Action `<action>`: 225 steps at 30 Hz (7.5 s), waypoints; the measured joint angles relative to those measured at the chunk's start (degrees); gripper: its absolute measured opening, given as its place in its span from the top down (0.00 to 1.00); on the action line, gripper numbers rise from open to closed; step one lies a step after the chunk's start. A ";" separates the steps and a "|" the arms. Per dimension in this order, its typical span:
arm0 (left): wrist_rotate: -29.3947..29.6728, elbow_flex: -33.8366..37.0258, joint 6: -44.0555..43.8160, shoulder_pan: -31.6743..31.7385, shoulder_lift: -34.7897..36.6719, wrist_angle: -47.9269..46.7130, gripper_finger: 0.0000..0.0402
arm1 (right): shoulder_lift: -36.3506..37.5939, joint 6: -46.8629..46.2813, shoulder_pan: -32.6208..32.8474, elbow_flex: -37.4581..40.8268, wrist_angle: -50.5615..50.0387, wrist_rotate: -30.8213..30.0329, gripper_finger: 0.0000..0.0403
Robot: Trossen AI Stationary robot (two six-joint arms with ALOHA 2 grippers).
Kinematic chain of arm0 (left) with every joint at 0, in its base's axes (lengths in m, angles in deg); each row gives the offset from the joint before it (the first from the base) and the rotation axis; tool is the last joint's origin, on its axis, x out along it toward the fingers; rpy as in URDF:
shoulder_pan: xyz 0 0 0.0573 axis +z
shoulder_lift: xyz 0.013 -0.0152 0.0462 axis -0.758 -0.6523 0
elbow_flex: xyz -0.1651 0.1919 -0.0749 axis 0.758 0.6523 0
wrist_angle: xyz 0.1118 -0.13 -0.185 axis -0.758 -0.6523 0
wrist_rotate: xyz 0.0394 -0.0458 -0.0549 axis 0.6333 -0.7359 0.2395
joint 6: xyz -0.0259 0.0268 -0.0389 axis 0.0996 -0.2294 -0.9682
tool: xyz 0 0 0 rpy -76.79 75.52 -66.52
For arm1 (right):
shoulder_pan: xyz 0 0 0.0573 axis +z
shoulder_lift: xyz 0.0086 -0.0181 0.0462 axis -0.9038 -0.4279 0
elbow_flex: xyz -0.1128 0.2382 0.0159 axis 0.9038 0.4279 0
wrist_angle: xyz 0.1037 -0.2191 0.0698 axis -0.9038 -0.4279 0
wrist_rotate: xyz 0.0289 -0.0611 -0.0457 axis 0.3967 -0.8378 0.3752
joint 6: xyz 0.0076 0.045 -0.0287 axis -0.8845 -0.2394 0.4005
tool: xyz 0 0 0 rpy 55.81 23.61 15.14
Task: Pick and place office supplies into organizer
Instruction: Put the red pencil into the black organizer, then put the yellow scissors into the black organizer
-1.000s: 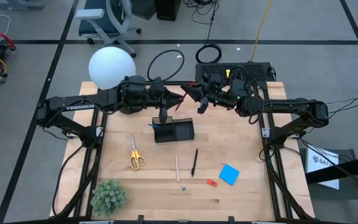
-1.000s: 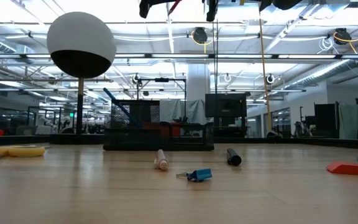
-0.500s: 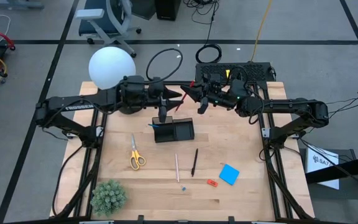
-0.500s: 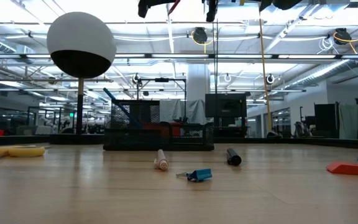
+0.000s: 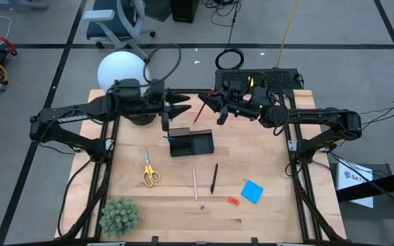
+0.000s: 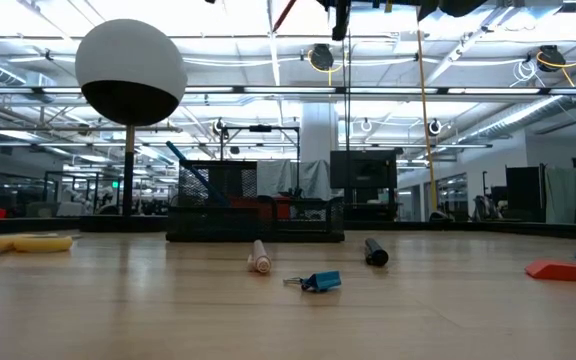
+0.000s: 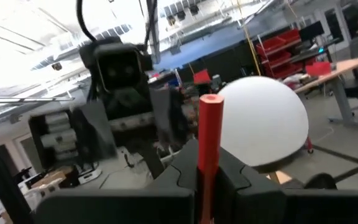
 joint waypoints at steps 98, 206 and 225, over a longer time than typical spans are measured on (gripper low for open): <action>4.55 0.00 -3.00 0.03 5.77 -5.84 0.59 | -32.61 11.13 -5.84 -7.74 -0.50 24.11 0.97; 1.47 0.00 1.73 -23.15 7.27 -63.31 0.59 | 3.34 12.55 -5.05 -7.74 -32.59 13.37 0.64; 1.09 21.30 -1.48 -35.74 3.37 -44.30 0.59 | 3.32 10.62 -4.34 -7.74 -32.02 12.03 0.64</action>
